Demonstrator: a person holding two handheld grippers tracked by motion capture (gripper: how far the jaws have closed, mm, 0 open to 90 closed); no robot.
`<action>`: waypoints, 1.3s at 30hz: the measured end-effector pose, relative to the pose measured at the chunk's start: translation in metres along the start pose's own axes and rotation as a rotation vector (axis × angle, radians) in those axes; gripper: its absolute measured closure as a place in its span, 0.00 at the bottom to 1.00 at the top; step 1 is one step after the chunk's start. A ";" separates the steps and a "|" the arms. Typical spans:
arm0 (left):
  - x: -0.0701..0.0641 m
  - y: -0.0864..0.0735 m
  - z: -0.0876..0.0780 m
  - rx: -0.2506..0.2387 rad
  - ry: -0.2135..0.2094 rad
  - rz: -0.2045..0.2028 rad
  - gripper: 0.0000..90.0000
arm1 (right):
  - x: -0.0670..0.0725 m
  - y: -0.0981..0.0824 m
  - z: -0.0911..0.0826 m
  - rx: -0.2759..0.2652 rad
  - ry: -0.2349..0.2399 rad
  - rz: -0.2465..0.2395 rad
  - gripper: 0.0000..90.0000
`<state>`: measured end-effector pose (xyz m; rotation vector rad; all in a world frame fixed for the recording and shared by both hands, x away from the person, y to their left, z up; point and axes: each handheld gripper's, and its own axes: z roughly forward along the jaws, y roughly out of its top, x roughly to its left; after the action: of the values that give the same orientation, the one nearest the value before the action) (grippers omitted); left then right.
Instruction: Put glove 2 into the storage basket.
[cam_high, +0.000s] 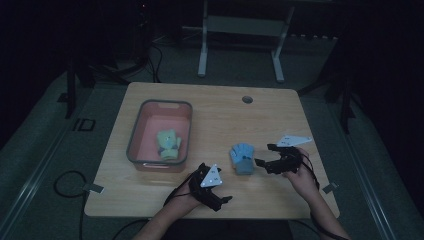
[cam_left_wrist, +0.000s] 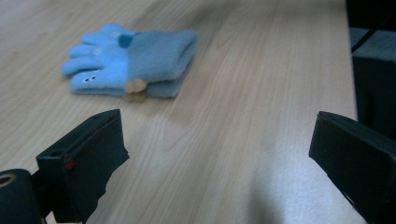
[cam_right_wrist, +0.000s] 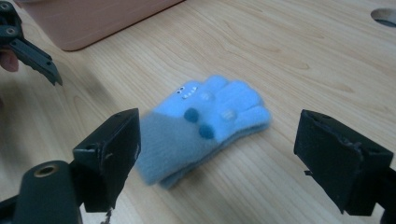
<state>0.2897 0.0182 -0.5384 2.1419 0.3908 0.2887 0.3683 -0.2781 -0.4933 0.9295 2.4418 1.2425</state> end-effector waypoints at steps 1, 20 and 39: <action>0.000 0.001 0.000 0.001 -0.006 -0.003 0.04 | -0.001 -0.001 -0.001 0.003 0.002 0.005 0.16; 0.010 0.028 0.028 0.050 -0.049 0.090 0.09 | -0.011 -0.003 -0.009 -0.019 0.043 0.084 0.13; 0.027 0.057 0.080 0.144 -0.024 0.247 0.20 | -0.030 -0.005 0.000 0.003 0.003 0.142 0.36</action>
<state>0.3524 -0.0622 -0.5348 2.3359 0.1361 0.3844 0.3891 -0.2994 -0.4992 1.1191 2.4171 1.2871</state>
